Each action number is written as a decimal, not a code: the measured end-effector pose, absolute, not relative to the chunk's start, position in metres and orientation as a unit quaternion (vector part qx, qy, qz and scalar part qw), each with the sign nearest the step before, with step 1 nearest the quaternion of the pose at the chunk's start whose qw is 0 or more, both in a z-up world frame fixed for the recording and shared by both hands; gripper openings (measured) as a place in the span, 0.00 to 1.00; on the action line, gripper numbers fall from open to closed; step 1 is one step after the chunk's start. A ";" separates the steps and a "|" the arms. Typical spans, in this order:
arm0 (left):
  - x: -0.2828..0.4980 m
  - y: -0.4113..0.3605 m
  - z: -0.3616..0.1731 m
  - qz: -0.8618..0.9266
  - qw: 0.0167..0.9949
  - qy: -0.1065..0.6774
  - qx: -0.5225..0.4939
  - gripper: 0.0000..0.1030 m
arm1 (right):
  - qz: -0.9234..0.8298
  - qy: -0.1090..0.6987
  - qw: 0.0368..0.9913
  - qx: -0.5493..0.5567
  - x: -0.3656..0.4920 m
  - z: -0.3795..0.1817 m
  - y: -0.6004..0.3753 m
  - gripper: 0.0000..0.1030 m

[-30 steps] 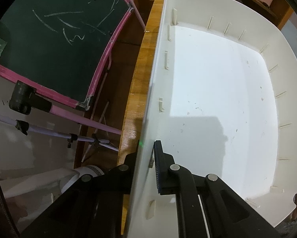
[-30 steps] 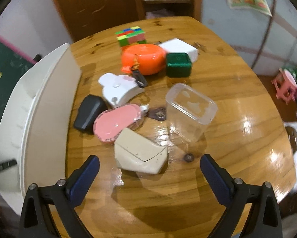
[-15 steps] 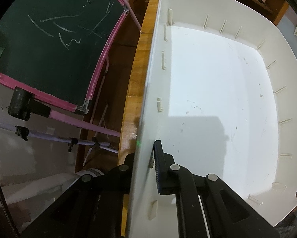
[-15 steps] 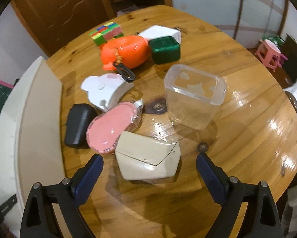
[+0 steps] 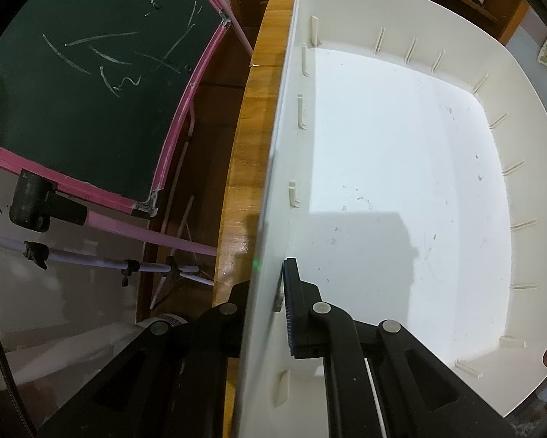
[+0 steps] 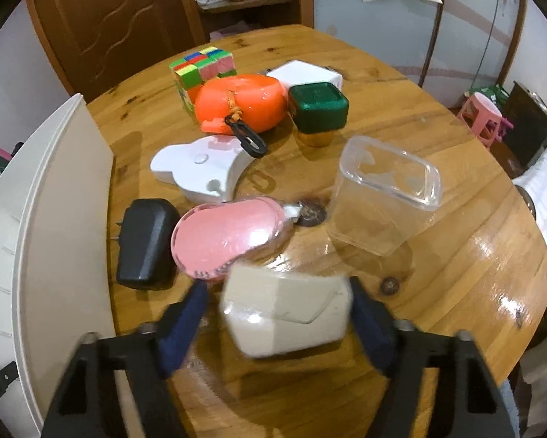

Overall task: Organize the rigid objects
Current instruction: 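Grasp the cream wedge-shaped box with the right gripper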

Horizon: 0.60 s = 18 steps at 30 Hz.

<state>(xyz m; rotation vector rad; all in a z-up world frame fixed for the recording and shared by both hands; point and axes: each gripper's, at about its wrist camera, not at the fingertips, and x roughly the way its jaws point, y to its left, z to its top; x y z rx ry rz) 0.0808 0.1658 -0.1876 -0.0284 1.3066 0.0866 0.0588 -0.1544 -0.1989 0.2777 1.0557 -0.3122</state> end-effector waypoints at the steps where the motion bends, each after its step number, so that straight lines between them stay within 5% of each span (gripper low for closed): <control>1: 0.080 0.165 -0.188 0.040 0.793 0.607 -0.013 0.09 | -0.145 0.499 0.844 0.132 0.058 -0.199 -0.156 0.62; 18: 0.078 0.158 -0.188 0.045 0.794 0.606 -0.002 0.09 | -0.096 0.428 0.893 0.097 0.035 -0.158 -0.148 0.61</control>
